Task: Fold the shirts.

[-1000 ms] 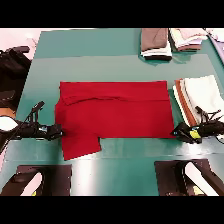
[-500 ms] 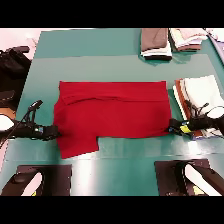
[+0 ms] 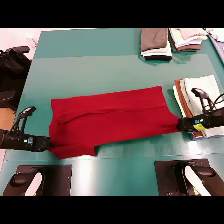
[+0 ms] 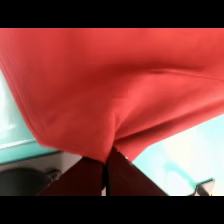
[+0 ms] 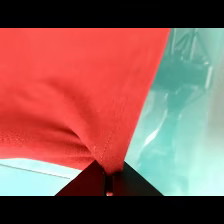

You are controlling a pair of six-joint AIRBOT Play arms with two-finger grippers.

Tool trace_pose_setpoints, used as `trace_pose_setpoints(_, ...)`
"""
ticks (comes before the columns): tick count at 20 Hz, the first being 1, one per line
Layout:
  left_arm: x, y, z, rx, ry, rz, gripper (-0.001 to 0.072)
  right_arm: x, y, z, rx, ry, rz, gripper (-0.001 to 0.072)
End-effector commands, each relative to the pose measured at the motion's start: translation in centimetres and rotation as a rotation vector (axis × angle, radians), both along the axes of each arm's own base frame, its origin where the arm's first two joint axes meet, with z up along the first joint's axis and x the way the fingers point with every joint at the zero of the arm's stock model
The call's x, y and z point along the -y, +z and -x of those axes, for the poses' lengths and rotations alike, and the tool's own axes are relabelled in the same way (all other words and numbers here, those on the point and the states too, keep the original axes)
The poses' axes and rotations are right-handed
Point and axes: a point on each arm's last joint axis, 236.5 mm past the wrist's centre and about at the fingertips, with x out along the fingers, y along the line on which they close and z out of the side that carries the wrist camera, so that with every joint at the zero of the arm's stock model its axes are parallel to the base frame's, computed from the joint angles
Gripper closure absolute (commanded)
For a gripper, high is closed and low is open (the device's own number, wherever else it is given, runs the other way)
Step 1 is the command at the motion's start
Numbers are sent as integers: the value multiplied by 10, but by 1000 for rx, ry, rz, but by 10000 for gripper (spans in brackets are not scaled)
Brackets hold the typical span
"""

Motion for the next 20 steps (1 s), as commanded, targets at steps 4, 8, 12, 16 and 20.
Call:
trace_pose_setpoints(4, -17, 19, -105, 206, 29, -48, 686, -4, 8, -91, 85, 56, 43, 695)
trace_pose_setpoints(8, -27, 7, -182, 218, 51, -59, 685, -22, -3, -155, 59, 118, 37, 695)
trace_pose_setpoints(12, -31, -23, -219, 161, 47, -60, 685, -32, -12, -196, 53, 136, 26, 693)
trace_pose_setpoints(16, -26, -25, -226, 151, 58, -31, 253, -51, 4, -220, 88, 119, -148, 551)
trace_pose_setpoints(20, -16, -13, -216, 103, 29, 10, 267, -23, 9, -216, 77, 87, -207, 248)
